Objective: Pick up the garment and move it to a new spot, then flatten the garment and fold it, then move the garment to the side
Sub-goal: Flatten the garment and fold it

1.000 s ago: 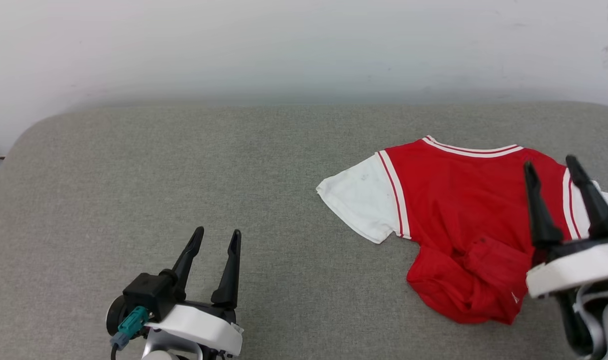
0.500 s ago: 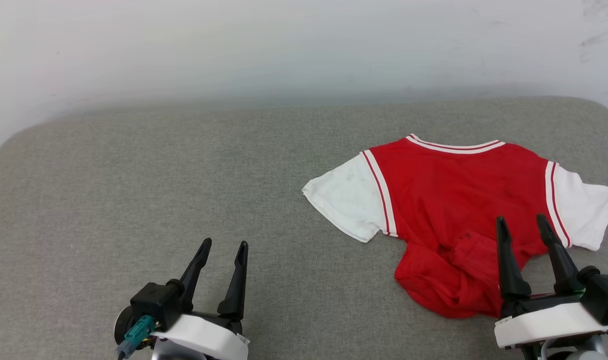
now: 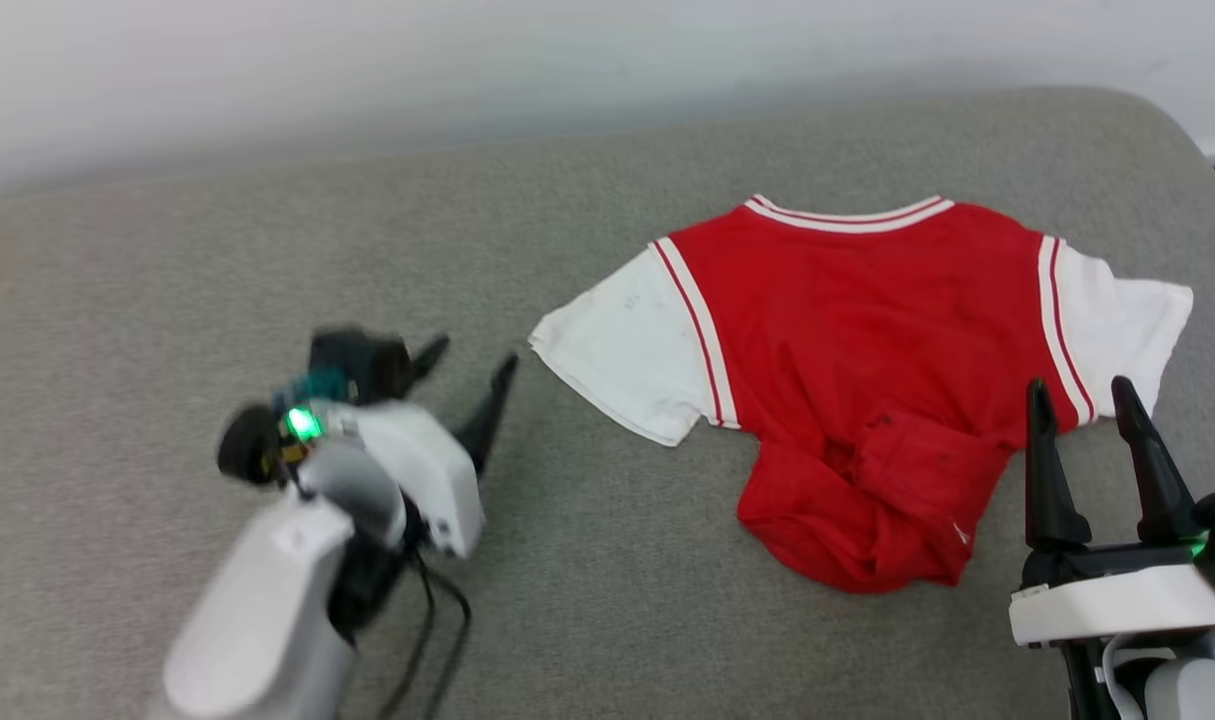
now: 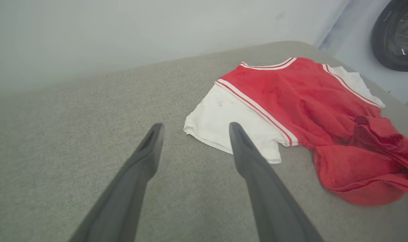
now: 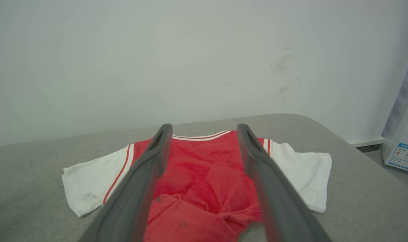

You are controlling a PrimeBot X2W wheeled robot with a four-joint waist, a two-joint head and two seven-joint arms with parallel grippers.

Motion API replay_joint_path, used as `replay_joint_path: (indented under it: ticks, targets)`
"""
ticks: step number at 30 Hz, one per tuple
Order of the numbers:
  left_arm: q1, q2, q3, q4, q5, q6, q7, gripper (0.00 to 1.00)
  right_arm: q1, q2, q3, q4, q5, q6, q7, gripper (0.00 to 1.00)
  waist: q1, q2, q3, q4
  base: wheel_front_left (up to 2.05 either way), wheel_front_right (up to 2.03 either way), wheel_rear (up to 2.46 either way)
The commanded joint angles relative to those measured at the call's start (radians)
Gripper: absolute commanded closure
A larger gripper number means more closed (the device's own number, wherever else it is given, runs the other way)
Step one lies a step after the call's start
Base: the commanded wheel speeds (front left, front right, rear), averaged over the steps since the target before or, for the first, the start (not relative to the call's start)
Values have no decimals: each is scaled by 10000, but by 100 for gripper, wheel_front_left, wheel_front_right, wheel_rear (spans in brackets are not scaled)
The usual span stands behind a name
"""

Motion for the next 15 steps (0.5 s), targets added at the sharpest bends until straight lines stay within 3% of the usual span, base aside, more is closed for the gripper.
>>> replay_joint_path:
  ticks: [1, 9, 15]
  targets:
    - [-229, 33, -25, 12, -70, 8, 84, 0, -146, 58, 7, 23, 22, -7, -70, 0, 0, 0, 312, -306, 0, 0, 0]
    - [-3071, 916, -892, 1115, -1116, 8, 4102, 0, -484, 68, 246, 303, 415, -7, -166, 0, 0, 0, 1155, -1068, 0, 0, 0]
    - [-4182, 1320, -1229, 2011, -1466, 8, 5674, 0, -705, 70, 453, 282, 728, -7, -178, 0, 0, 0, 1623, -1542, 0, 0, 0]
